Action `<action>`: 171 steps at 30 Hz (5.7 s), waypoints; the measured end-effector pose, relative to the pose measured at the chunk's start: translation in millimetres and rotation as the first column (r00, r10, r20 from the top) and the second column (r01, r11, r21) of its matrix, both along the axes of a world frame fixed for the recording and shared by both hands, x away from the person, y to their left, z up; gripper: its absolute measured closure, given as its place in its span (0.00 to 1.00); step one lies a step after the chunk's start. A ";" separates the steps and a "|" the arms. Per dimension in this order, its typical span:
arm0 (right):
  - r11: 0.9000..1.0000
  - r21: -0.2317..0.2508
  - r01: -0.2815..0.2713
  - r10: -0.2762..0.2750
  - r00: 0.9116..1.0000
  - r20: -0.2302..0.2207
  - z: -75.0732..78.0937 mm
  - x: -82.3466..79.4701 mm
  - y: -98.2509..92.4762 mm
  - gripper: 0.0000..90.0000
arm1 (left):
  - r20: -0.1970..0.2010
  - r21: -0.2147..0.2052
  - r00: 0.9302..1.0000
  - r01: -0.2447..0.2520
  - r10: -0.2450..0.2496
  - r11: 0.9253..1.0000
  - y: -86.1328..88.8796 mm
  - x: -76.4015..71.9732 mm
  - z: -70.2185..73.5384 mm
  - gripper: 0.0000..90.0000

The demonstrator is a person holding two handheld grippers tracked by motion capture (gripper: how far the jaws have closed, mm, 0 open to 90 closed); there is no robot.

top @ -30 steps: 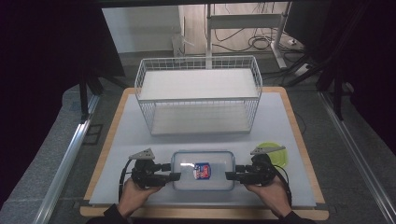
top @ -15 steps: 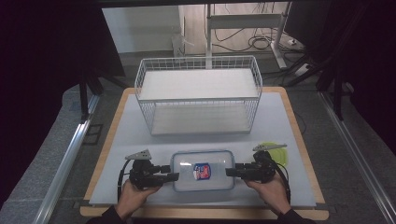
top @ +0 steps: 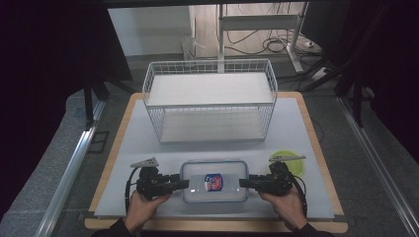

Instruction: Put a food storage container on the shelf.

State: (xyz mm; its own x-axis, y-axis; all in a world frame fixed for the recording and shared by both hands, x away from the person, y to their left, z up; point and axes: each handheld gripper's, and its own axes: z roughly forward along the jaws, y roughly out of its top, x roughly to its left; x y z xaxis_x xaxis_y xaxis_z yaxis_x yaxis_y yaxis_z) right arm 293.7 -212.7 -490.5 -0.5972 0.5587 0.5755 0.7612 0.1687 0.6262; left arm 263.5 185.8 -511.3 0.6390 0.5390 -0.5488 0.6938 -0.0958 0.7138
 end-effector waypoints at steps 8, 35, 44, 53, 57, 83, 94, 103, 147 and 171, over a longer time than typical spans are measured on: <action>1.000 -0.019 0.012 -0.012 0.999 0.035 3.7 -0.8 2.6 0.59 | -0.004 0.003 1.000 -0.025 0.025 1.000 -2.1 3.9 3.5 0.56; 1.000 0.024 0.002 -0.006 0.988 0.152 70.1 36.2 14.8 0.59 | 0.113 0.002 0.992 -0.050 0.049 0.999 12.0 36.7 74.3 0.56; 0.999 0.046 0.002 -0.009 0.986 0.166 92.5 50.9 18.1 0.59 | 0.139 0.004 0.989 -0.054 0.053 0.999 15.9 50.5 102.7 0.56; 0.998 0.064 0.006 -0.017 0.985 0.172 118.0 67.9 20.8 0.59 | 0.157 -0.013 0.986 -0.062 0.063 0.998 19.6 67.6 129.7 0.56; 0.998 0.062 0.015 -0.025 0.984 0.176 132.9 78.6 23.9 0.59 | 0.164 -0.025 0.984 -0.064 0.067 0.998 22.6 79.8 140.7 0.56; 0.993 0.107 0.046 -0.067 0.975 0.210 188.8 142.3 33.5 0.58 | 0.185 -0.045 0.978 -0.093 0.100 0.995 30.2 144.6 201.0 0.56; 0.992 0.100 0.075 -0.095 0.972 0.214 192.8 165.3 34.5 0.58 | 0.157 -0.072 0.982 -0.097 0.107 0.993 29.7 172.2 195.0 0.56; 0.986 0.128 0.104 -0.127 0.975 0.184 185.6 176.4 28.9 0.58 | 0.161 -0.057 0.980 -0.106 0.114 0.993 22.8 181.6 192.6 0.55; 0.979 -0.085 0.185 -0.122 0.868 0.481 182.3 147.7 34.1 0.71 | 0.431 0.097 0.880 -0.264 0.199 0.960 17.6 127.8 180.9 0.46; 0.969 -0.185 0.162 -0.058 0.881 0.469 152.8 156.6 60.8 0.99 | 0.383 0.214 0.900 -0.306 0.209 0.928 -9.8 151.0 158.3 0.91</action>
State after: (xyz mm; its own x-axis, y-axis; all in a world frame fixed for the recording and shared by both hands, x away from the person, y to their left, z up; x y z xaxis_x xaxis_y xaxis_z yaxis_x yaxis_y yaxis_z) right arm 450.3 -151.9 -337.7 -0.6914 0.7135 0.1139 0.4201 0.2688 0.8667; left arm 414.6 176.0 -353.0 0.5805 0.8033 -0.1329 0.4315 -0.1652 0.8869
